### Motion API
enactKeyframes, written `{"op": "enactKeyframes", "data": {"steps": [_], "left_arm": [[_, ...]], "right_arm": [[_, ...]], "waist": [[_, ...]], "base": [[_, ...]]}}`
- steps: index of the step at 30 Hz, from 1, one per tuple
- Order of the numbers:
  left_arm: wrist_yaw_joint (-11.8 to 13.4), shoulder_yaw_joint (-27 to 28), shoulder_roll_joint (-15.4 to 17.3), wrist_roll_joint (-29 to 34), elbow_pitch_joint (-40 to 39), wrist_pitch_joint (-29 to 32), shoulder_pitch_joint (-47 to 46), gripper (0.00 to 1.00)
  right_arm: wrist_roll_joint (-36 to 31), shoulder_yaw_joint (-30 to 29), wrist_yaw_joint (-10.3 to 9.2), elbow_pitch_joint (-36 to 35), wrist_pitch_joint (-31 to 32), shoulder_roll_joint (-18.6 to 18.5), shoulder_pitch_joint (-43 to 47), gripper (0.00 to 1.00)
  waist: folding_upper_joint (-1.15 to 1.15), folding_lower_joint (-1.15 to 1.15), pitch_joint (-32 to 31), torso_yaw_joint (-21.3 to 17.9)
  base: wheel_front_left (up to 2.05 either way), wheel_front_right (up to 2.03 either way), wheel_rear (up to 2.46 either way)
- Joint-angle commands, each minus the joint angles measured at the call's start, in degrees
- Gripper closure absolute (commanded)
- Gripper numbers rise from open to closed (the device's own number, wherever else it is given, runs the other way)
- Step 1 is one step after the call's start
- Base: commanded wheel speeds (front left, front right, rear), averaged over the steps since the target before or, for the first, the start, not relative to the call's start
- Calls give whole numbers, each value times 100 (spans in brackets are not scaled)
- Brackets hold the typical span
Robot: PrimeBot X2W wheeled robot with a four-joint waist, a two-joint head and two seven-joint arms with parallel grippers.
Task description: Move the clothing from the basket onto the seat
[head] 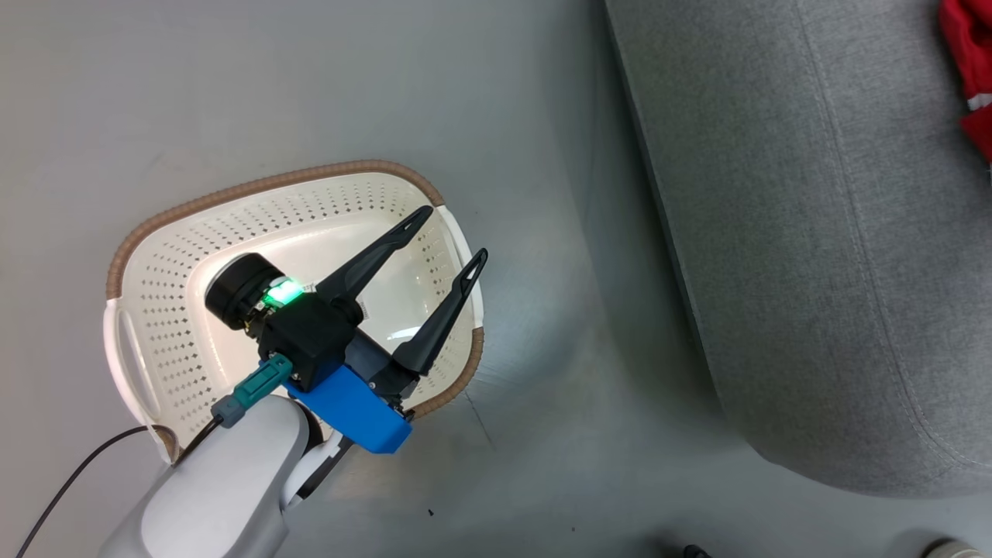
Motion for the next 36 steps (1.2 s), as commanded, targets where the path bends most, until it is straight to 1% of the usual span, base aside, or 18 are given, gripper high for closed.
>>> {"op": "enactKeyframes", "data": {"steps": [1,3,4,7,8,10,11,12,13,19,24,31,34,35,36], "left_arm": [[-25,-27,44,28,-12,-19,-12,0],[-25,-42,34,18,5,-19,34,0],[-25,-45,28,14,16,-19,59,0],[-25,-49,-3,-3,45,-19,108,0],[-25,-48,-22,-12,54,-19,122,0],[-25,-29,-93,-32,68,-19,139,0],[-25,-27,-134,-53,74,-19,148,0],[-25,-13,-175,-63,84,-19,163,0],[-25,3,-212,-71,96,-19,197,0],[-25,120,-537,-186,254,-19,553,0],[-25,309,-710,-306,408,-19,1001,0],[-25,801,-918,-370,524,-19,1708,0],[-25,1044,-986,-346,554,-19,1964,0],[-25,1044,-986,-346,554,-19,1964,0],[-25,1135,-1013,-335,562,-19,2046,0]], "right_arm": [[-43,-44,-4,68,-80,8,60,100],[-94,-15,-4,172,-148,22,61,100],[-119,11,-4,207,-173,17,67,95],[-197,114,-4,289,-247,-3,93,67],[-208,134,-4,314,-259,-15,113,55],[-235,172,-4,344,-272,-57,150,52],[-241,195,-4,358,-269,-76,177,42],[-265,226,-4,372,-279,-91,213,16],[-279,266,-4,377,-286,-111,248,0],[-308,584,-4,329,-327,-215,712,0],[-214,920,-4,173,-367,-134,1241,0],[35,1500,-4,-517,-323,103,2163,0],[158,1699,-4,-1005,-249,220,2624,0],[158,1699,-4,-1005,-249,220,2624,0],[200,1755,-4,-1185,-209,268,2781,0]], "waist": [[0,-1,0,42],[0,-1,-59,52],[0,-1,-92,56],[0,-1,-187,79],[0,-1,-231,90],[0,-1,-337,126],[0,-1,-400,153],[0,-1,-486,186],[0,-1,-569,219],[0,-1,-1289,490],[0,-1,-1999,677],[0,-1,-2844,900],[0,-1,-3114,1013],[0,-1,-3114,1013],[0,-1,-3195,1053]], "base": [[0,0,0],[0,0,0],[0,0,0],[0,0,0],[0,0,0],[0,0,0],[0,0,0],[0,0,0],[0,0,0],[0,0,0],[0,0,0],[0,0,0],[0,0,0],[0,0,0],[0,0,0]]}}
